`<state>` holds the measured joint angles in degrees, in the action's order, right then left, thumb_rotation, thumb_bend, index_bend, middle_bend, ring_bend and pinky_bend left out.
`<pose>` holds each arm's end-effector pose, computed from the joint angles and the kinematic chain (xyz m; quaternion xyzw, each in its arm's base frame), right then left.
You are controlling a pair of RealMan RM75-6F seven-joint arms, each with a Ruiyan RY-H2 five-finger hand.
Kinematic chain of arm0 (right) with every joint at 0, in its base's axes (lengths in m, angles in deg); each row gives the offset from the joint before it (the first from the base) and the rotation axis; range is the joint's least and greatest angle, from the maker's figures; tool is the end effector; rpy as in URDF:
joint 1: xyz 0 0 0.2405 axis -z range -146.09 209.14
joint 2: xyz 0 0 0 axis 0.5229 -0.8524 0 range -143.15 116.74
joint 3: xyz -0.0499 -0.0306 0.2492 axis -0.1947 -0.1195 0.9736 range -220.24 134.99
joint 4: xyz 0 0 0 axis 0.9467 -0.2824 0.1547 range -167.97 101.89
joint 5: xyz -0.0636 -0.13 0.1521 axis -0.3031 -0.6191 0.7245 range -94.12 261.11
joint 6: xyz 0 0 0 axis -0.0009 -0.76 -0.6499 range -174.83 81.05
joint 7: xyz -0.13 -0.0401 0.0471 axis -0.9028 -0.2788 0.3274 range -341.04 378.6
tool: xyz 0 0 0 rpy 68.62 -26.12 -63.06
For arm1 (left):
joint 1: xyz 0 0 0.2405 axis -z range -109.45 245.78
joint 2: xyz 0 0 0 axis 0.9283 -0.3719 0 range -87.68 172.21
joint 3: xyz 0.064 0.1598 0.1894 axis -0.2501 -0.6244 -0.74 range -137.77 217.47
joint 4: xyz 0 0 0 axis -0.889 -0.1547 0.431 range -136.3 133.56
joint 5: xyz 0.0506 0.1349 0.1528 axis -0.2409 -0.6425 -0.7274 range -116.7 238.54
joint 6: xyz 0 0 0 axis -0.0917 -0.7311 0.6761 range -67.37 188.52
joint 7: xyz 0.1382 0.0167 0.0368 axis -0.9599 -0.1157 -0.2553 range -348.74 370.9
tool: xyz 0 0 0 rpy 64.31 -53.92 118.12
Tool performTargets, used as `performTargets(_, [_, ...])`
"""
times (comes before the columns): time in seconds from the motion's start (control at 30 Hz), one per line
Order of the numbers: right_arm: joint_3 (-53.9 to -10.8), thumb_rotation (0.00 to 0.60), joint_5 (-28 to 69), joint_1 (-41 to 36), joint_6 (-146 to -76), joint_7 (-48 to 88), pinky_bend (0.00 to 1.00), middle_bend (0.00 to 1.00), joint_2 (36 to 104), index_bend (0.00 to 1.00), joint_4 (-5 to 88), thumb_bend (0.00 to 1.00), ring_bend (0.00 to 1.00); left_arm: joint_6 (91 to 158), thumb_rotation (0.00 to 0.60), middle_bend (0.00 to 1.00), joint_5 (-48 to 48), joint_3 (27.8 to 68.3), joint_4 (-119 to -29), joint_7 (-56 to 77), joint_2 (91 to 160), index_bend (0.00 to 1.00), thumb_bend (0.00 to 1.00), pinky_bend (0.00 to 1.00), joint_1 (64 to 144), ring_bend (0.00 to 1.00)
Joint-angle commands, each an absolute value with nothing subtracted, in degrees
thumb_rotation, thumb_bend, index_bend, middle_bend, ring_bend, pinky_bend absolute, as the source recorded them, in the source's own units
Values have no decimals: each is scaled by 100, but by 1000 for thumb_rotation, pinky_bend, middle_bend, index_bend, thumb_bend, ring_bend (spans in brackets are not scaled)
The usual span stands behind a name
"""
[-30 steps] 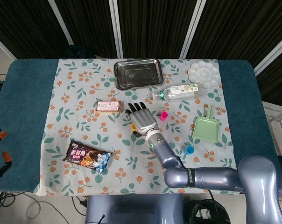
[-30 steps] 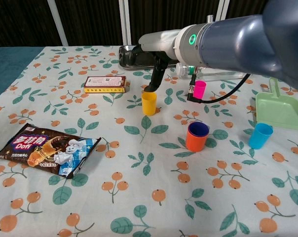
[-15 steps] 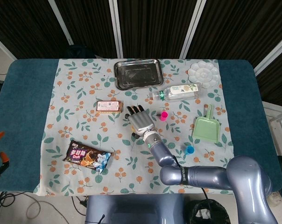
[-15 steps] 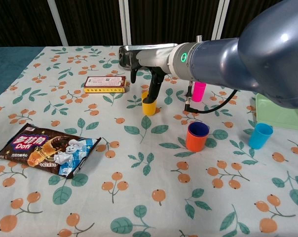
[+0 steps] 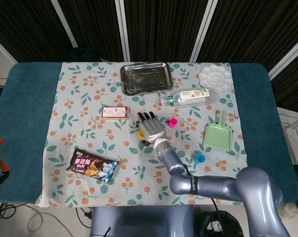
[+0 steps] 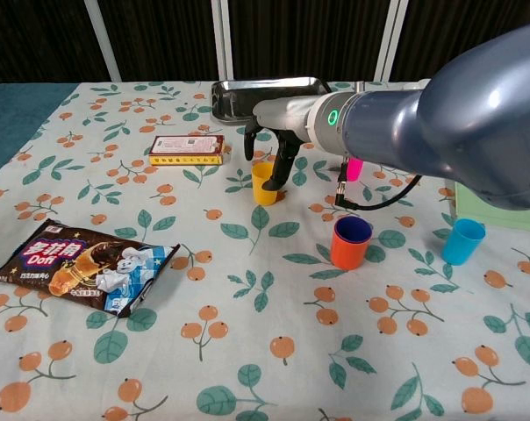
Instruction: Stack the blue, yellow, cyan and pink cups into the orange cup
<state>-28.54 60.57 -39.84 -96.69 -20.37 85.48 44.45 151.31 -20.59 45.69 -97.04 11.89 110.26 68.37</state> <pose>-0.0180 -0.3919 -0.0752 0.7721 -0.3994 0.2963 0.3957 -0.3098 0.1641 0.1571 -0.4969 -0.4237 -0.4326 0.6216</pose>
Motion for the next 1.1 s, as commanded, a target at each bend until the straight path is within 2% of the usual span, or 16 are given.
performTargets(0.03, [-2857,600,6011,-3973,-9661,-1996,36,0,8595,351,4365,375,0,15133,600,94,-2059,4570,-9709,1185,11024,177,682,33,6837,5])
performTargets(0.73, [-2827,600,5917,-3919,-9535,-1869,43,0,8756,390,4020,375,0,15113,600,93,-2012,4589,-9713,1199,11004,177,682,33,6839,6])
performTargets(1.1, [-2803,600,5873,-3904,-9490,-1830,60,0,8796,442,3918,376,10,15115,600,93,-2013,4591,-9712,1189,11002,177,682,34,6840,5])
